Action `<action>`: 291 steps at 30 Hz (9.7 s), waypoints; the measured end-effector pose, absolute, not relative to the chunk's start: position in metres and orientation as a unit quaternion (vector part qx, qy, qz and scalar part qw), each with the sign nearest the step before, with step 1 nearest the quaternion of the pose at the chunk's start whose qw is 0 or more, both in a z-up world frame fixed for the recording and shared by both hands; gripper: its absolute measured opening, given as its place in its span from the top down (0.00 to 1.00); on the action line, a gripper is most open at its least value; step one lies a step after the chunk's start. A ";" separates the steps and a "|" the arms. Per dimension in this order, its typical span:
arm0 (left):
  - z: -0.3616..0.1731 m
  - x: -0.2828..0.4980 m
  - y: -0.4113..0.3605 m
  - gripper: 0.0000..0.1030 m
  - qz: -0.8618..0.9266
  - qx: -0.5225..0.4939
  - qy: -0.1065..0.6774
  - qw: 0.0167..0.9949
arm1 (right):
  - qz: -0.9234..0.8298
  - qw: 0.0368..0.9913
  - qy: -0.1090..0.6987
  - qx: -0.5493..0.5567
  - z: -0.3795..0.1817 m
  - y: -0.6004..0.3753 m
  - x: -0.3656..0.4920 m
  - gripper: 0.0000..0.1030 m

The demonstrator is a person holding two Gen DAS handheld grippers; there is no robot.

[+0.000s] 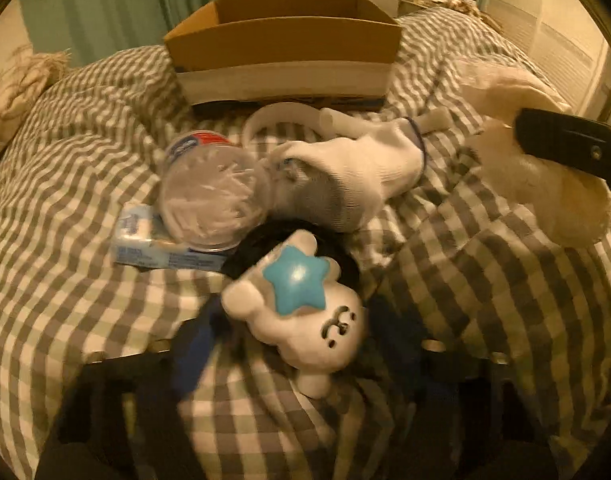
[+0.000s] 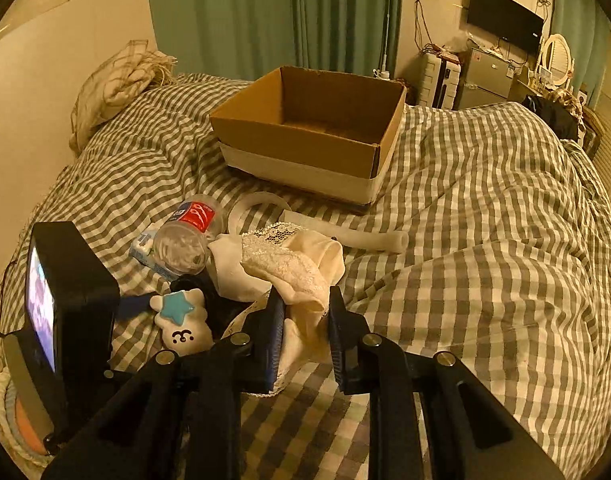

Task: Organize objects
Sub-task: 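Grasp the white star plush toy with the left tool while the right tool grasps the lace cloth, then carry the plush toy and lace cloth into the cardboard box and open both tools, then move both tools back to the remaining items on the bed, then grasp the white sock with the right tool while the left tool grasps the clear plastic bottle, then carry the sock and bottle over the box and open both tools, then grasp the blue tissue pack with the left tool while the right tool grasps the black ring, then carry the tissue pack and black ring into the box and open both tools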

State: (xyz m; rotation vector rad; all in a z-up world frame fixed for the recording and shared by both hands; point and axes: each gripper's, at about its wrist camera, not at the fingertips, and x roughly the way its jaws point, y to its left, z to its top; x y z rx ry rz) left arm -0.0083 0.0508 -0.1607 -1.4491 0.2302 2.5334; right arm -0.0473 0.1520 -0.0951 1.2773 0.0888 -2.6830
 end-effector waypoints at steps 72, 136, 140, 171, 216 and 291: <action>0.004 -0.082 -0.019 0.00 0.947 -0.317 0.040 0.018 | -0.955 0.060 0.067 0.282 0.054 0.157 -0.091 0.07; -0.153 -0.088 0.038 0.31 0.898 -0.438 0.041 0.027 | -0.909 0.081 0.053 0.405 -0.099 0.154 -0.106 0.62; -0.132 -0.073 0.037 0.33 0.908 -0.414 0.039 0.045 | -0.914 0.082 0.054 0.394 -0.090 0.153 -0.097 0.62; 0.016 -0.185 0.062 0.36 0.944 -0.303 0.042 0.126 | -0.949 0.127 0.072 0.281 0.054 0.145 -0.177 0.62; 0.001 -0.071 0.028 0.05 0.944 -0.318 0.054 0.073 | -0.950 0.085 0.068 0.294 0.049 0.159 -0.081 0.23; -0.052 -0.082 0.019 0.32 0.911 -0.396 0.043 0.109 | -0.922 0.087 0.058 0.373 -0.042 0.148 -0.089 0.89</action>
